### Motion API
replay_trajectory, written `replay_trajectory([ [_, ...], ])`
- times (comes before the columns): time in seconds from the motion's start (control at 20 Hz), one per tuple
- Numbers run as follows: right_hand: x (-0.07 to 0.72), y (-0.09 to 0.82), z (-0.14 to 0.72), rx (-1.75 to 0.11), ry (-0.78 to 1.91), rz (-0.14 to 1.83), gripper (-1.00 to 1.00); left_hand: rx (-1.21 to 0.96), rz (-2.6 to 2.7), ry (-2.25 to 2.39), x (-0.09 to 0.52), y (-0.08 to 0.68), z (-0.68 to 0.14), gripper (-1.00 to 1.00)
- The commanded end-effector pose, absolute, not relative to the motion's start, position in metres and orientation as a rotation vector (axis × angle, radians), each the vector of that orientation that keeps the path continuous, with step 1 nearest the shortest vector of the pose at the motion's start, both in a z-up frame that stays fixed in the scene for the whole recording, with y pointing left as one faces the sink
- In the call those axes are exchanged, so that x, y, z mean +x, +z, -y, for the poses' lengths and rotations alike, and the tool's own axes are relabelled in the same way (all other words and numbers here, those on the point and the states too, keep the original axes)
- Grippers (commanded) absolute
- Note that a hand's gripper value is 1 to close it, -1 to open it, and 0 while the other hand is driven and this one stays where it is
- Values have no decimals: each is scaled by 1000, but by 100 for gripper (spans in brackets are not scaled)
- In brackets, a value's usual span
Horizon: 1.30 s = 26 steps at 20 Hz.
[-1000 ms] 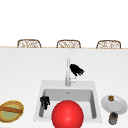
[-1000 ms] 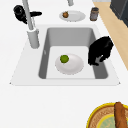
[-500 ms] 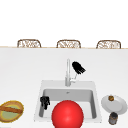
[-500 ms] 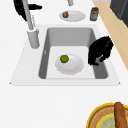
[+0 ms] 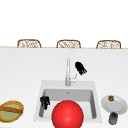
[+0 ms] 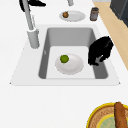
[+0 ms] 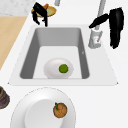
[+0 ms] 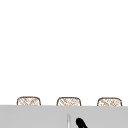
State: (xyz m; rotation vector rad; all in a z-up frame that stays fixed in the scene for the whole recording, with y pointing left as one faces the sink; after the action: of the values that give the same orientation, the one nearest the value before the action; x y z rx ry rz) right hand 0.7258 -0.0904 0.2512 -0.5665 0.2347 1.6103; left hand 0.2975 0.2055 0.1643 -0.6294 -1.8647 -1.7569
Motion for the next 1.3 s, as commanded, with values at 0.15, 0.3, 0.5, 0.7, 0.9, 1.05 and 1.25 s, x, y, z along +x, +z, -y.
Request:
replay_trajectory([
  [0.15, 688, 242, 103, -524, 1602, -83, -100, -629, 1865, -1757, 297, 164, -205, 0],
  [0.3, 669, 233, 106, -536, 1604, -20, -100, -629, 1865, -1757, 297, 164, -205, 0],
  [0.5, 640, 224, 109, -524, 1618, 36, -100, -629, 1865, -1757, 297, 164, -205, 0],
  [0.7, 613, 211, 112, -517, 1617, 114, -100, -629, 1865, -1757, 297, 164, -205, 0],
  [0.9, 588, 198, 117, -520, 1613, 195, -100, -629, 1865, -1757, 297, 164, -205, 0],
  [1.05, 571, 189, 121, -516, 1610, 258, -100, -629, 1865, -1757, 297, 164, -205, 0],
  [1.25, 554, 175, 125, -505, 1612, 346, -100, -629, 1865, -1757, 297, 164, -205, 0],
])
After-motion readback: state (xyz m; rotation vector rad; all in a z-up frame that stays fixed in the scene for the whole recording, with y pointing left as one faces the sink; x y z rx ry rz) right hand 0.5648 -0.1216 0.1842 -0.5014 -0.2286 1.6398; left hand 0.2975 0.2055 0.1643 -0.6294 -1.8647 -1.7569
